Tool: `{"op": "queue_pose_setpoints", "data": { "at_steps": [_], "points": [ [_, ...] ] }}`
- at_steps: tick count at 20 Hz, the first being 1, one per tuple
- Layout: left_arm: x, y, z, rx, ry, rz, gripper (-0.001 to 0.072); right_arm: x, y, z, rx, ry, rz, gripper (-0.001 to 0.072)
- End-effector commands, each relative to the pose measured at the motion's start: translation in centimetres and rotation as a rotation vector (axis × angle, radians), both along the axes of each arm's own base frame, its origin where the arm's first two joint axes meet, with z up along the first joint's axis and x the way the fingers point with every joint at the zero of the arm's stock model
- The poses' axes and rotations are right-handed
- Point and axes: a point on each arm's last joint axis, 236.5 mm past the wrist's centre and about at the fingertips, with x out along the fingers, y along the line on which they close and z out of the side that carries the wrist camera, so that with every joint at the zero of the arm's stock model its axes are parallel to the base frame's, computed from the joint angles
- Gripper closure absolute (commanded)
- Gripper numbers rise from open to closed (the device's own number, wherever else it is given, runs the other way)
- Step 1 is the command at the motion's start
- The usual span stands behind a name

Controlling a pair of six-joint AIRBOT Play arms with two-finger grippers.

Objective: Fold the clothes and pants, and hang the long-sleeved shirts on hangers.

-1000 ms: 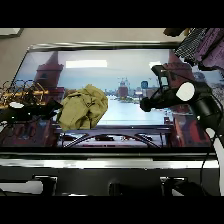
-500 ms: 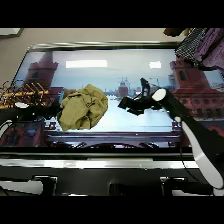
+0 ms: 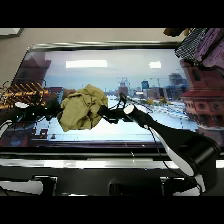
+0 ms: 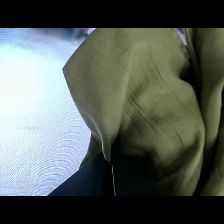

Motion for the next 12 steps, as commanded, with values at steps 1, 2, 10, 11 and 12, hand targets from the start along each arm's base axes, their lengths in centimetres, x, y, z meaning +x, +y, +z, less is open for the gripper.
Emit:
{"op": "queue_pose_setpoints", "data": {
  "at_steps": [1, 2, 10, 11, 12],
  "points": [
    [-0.5, -0.7, 0.5, -0.022, 0.009, -0.030, 0.0687, -0.3, 1.0, -0.3, 0.018, 0.023, -0.032, 0.0583],
    [-0.5, -1.0, 1.1, -0.032, 0.006, -0.046, 0.0687, -0.2, 1.1, 0.1, 0.022, 0.017, -0.024, 0.0689],
    [4.0, -1.1, 23.5, 0.034, -0.447, -0.085, 0.0689, 6.7, -7.4, 23.1, -0.012, -0.488, 0.019, 0.0692],
    [3.8, -1.1, 28.2, 0.062, -0.551, -0.086, 0.0689, 6.9, -9.0, 27.7, -0.029, -0.587, 0.013, 0.0692],
    [3.2, -1.2, 33.2, 0.091, -0.661, -0.082, 0.0688, 6.5, -10.4, 31.8, -0.047, -0.671, 0.004, 0.0692]
  ]
}}
